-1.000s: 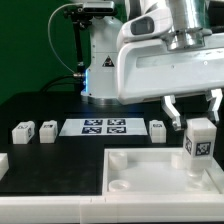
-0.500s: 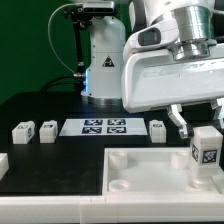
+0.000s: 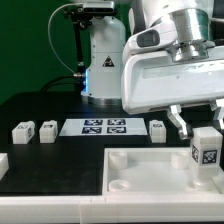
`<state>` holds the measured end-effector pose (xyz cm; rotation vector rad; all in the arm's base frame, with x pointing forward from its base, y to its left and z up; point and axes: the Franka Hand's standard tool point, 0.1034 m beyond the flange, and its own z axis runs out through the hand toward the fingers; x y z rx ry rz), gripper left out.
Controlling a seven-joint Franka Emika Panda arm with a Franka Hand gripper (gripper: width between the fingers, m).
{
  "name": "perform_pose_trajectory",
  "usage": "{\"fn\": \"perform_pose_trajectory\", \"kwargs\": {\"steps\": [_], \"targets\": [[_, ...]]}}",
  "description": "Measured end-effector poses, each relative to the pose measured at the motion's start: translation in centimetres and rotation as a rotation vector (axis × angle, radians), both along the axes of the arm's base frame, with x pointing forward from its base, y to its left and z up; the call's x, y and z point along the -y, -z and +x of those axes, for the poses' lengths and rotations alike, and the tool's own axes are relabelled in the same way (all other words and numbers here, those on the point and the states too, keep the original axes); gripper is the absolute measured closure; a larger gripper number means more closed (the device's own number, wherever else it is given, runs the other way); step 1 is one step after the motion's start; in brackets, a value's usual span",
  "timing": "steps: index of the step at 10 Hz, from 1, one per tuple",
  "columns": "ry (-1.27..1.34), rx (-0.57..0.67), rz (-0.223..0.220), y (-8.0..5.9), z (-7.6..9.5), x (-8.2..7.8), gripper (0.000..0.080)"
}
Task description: Assemble one leg
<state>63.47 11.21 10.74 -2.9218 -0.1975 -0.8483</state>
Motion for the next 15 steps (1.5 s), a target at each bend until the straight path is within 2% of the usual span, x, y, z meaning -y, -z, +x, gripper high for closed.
{"fn": "perform_pose_trajectory", "kwargs": {"steps": [4, 7, 8, 10, 12, 13, 14, 15], "targets": [[-0.005, -0.004, -0.005, 0.1, -0.8, 0.1, 0.0508], [-0.009, -0.006, -0.01, 1.0, -0.9, 0.2, 0.0508], [-0.008, -0.011, -0.01, 1.7, -1.1, 0.2, 0.0508], [-0.008, -0.012, -0.01, 1.9, -1.2, 0.3, 0.0508], [-0.009, -0.013, -0.011, 1.9, -1.2, 0.3, 0.0262], [-0.009, -0.013, -0.011, 1.9, -1.2, 0.3, 0.0262], [-0.009, -0.013, -0.011, 1.9, -1.2, 0.3, 0.0173], [-0.009, -0.013, -0.011, 1.9, -1.2, 0.3, 0.0156]]}}
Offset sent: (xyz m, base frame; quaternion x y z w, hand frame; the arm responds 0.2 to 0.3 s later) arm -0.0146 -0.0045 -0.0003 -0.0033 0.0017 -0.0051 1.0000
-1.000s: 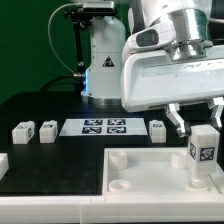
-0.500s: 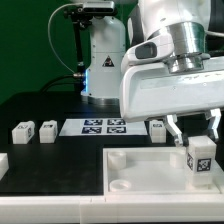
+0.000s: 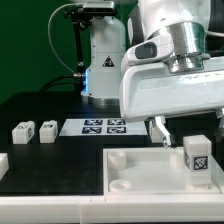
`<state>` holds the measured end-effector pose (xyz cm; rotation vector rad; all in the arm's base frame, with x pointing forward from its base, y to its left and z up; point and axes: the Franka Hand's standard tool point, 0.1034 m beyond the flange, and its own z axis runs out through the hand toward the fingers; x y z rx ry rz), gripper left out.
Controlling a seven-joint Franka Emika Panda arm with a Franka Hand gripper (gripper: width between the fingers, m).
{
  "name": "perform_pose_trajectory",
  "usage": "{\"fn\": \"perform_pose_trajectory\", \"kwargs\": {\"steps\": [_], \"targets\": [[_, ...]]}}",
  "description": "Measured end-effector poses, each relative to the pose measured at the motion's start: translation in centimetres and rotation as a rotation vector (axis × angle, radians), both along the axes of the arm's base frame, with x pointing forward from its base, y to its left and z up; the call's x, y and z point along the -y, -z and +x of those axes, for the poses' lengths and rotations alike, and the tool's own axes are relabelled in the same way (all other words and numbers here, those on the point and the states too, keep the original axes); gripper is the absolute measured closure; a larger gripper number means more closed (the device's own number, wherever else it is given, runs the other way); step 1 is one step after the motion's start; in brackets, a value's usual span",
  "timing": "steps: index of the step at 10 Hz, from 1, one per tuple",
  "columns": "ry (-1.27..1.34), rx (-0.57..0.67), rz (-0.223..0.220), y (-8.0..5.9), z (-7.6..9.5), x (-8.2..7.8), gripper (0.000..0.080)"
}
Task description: Assemble one leg
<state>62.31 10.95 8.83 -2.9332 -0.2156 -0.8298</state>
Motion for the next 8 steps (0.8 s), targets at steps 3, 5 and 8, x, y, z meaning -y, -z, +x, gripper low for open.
{"fn": "perform_pose_trajectory", "kwargs": {"steps": [3, 5, 8], "targets": [[-0.001, 0.0, -0.001, 0.0, 0.0, 0.0, 0.015], [0.009, -0.067, 0.001, -0.2, 0.2, 0.2, 0.015], [0.028, -0.221, 0.01, -0.8, 1.6, 0.5, 0.015]]}}
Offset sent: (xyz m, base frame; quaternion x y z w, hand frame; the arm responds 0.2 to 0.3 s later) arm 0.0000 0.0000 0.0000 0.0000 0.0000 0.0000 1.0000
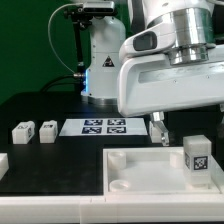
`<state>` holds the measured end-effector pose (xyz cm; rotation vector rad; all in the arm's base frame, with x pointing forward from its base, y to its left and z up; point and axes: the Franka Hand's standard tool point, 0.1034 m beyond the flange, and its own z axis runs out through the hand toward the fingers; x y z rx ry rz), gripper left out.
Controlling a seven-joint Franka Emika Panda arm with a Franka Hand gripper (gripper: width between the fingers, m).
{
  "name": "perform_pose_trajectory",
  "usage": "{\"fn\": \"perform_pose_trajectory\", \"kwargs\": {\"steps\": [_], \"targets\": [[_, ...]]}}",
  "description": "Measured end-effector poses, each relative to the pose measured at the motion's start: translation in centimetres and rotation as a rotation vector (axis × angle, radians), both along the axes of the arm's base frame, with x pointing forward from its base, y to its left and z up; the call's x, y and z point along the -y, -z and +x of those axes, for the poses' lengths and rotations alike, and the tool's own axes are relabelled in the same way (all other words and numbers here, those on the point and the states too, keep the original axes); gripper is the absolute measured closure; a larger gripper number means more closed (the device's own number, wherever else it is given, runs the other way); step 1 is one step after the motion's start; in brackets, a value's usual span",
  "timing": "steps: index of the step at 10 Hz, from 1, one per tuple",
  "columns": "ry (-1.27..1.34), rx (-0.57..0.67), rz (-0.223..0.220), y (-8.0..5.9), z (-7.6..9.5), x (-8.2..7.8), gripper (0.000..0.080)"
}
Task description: Assemble one leg
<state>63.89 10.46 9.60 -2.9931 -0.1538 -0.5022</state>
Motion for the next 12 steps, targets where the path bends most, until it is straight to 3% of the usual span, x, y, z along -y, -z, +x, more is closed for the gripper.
{"fn": "perform_pose_trajectory", "kwargs": {"steps": [3, 6, 7, 8, 9, 12], "targets": [[-0.02, -0.335, 0.005, 0.7, -0.9, -0.9, 0.015], [0.002, -0.29, 0.009, 1.5, -0.6, -0.8, 0.015], [0.023, -0.292, 0.012, 1.5, -0.6, -0.8, 0.024], [0.019, -0.292, 0.011, 1.6, -0.6, -0.8, 0.0422], [0.069, -0.298, 0.02, 1.6, -0.6, -0.8, 0.0504], [0.535, -0.336, 0.113, 1.7, -0.4, -0.6, 0.0504]]}}
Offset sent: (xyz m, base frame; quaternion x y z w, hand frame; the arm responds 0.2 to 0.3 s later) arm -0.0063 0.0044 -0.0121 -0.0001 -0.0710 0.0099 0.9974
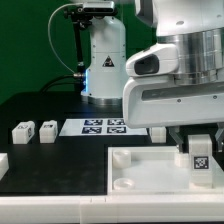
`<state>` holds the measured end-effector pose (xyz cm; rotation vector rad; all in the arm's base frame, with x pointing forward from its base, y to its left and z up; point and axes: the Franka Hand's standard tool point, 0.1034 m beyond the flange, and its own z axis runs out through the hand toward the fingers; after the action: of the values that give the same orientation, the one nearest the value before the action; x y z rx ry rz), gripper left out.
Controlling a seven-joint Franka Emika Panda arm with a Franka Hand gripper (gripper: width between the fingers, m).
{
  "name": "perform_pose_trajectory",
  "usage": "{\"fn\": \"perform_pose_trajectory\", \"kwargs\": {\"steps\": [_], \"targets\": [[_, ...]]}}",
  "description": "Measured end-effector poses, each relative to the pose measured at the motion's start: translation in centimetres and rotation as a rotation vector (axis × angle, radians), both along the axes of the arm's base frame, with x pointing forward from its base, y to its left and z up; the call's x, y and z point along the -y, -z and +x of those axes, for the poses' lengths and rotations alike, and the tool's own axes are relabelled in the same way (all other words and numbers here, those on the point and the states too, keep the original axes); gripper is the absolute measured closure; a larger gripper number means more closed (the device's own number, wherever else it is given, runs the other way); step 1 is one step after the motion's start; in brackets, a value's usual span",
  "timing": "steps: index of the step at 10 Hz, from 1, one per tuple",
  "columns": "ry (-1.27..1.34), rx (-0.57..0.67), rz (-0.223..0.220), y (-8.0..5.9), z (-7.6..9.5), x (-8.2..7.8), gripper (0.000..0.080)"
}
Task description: Assemble one leg
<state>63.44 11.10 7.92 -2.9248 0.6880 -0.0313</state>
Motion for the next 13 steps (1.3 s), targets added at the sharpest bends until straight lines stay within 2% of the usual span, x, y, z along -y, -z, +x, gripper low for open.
{"fn": "perform_pose_trajectory", "kwargs": {"steps": [1, 3, 5, 6, 8, 9, 10, 11, 12, 13], "targets": [[0.141, -0.011, 0.012, 0.0, 0.1, 0.0, 0.0504], [0.641, -0.076, 0.092, 0.2, -0.4, -0.4, 0.0504], [0.969, -0.141, 0.157, 0.2, -0.2, -1.5, 0.0504], [1.071, -0.155, 0.172, 0.2, 0.0, -1.4, 0.0504], [0.983, -0.14, 0.166, 0.3, -0.1, -1.5, 0.0504], [0.978, -0.14, 0.167, 0.3, -0.1, -1.5, 0.0331], [0.728, -0.099, 0.141, 0.4, -0.2, -1.1, 0.0331], [0.483, -0.085, 0.106, 0.6, -0.5, -0.8, 0.0193], [0.317, -0.094, 0.067, 0.4, -0.7, -1.4, 0.0163], [0.232, -0.068, 0.067, 0.4, -0.5, -1.5, 0.0163]]}}
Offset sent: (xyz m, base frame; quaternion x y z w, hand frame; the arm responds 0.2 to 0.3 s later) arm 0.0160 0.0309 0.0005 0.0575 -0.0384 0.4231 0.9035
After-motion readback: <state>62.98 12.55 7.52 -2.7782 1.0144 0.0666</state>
